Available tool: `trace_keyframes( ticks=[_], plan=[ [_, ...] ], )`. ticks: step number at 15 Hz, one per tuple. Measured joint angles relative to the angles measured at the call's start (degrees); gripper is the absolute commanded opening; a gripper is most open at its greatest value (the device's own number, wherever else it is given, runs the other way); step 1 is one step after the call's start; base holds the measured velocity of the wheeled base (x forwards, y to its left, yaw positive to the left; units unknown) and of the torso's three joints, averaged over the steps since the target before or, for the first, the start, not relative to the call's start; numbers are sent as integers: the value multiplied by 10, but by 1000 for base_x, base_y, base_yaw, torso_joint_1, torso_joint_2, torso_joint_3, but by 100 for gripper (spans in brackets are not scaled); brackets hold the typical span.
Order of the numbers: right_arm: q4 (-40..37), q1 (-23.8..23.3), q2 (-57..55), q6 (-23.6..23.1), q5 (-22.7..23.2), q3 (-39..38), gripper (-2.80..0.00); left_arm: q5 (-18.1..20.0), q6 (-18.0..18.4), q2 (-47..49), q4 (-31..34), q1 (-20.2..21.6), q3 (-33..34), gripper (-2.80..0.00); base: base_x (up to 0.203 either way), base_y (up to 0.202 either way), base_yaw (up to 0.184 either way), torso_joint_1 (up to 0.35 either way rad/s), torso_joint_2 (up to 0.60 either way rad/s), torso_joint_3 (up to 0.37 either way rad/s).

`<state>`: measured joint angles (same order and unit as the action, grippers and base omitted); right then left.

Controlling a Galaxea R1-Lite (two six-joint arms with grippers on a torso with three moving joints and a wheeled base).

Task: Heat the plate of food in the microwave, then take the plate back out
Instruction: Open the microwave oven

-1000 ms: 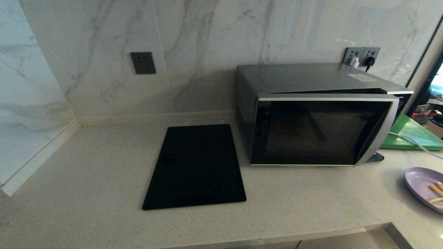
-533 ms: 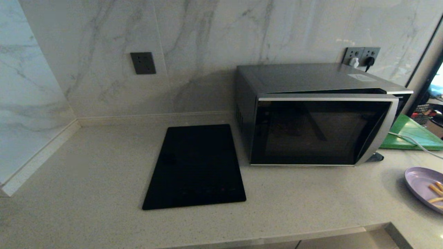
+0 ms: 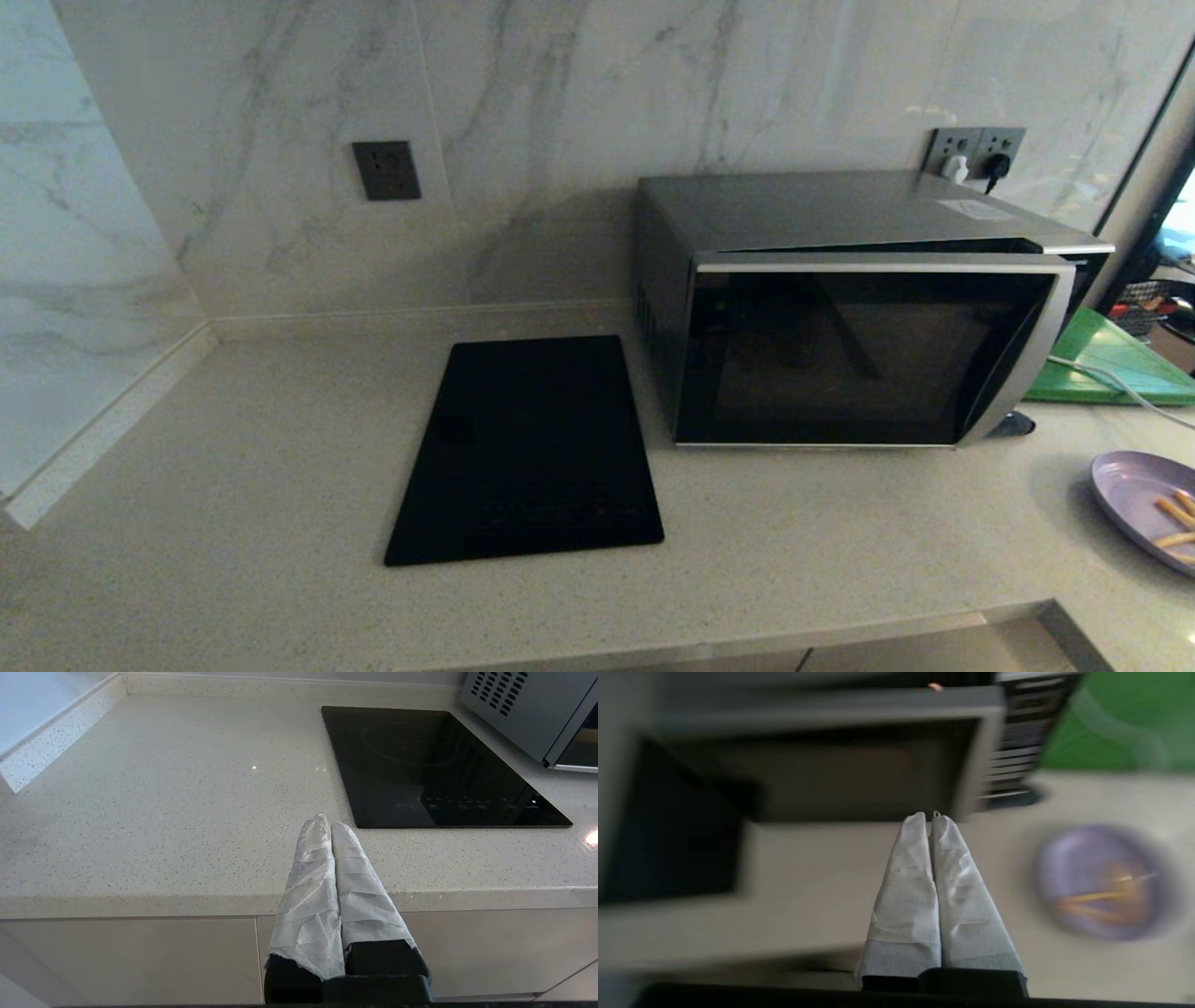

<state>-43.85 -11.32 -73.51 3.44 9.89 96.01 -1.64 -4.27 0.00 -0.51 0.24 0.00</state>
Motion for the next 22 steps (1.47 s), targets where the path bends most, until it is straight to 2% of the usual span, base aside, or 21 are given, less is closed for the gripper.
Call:
trace_keyframes(
  ticks=[3,5,10,14,16,22],
  plan=[
    [-7,28,-90,121,-37,90,-280,0,0,0,0,0,0,-280,0,0,0,0,0,0],
    [-8,54,-146,149,-82,128,-280,0,0,0,0,0,0,-280,0,0,0,0,0,0],
    [28,95,-279,188,-203,173,-280,0,0,0,0,0,0,-280,0,0,0,0,0,0],
    [139,99,-353,192,-298,181,-280,0,0,0,0,0,0,-280,0,0,0,0,0,0],
    [181,99,-372,189,-307,183,-280,0,0,0,0,0,0,-280,0,0,0,0,0,0],
    [192,98,-395,190,-308,183,-280,0,0,0,0,0,0,-280,0,0,0,0,0,0]
  ],
)
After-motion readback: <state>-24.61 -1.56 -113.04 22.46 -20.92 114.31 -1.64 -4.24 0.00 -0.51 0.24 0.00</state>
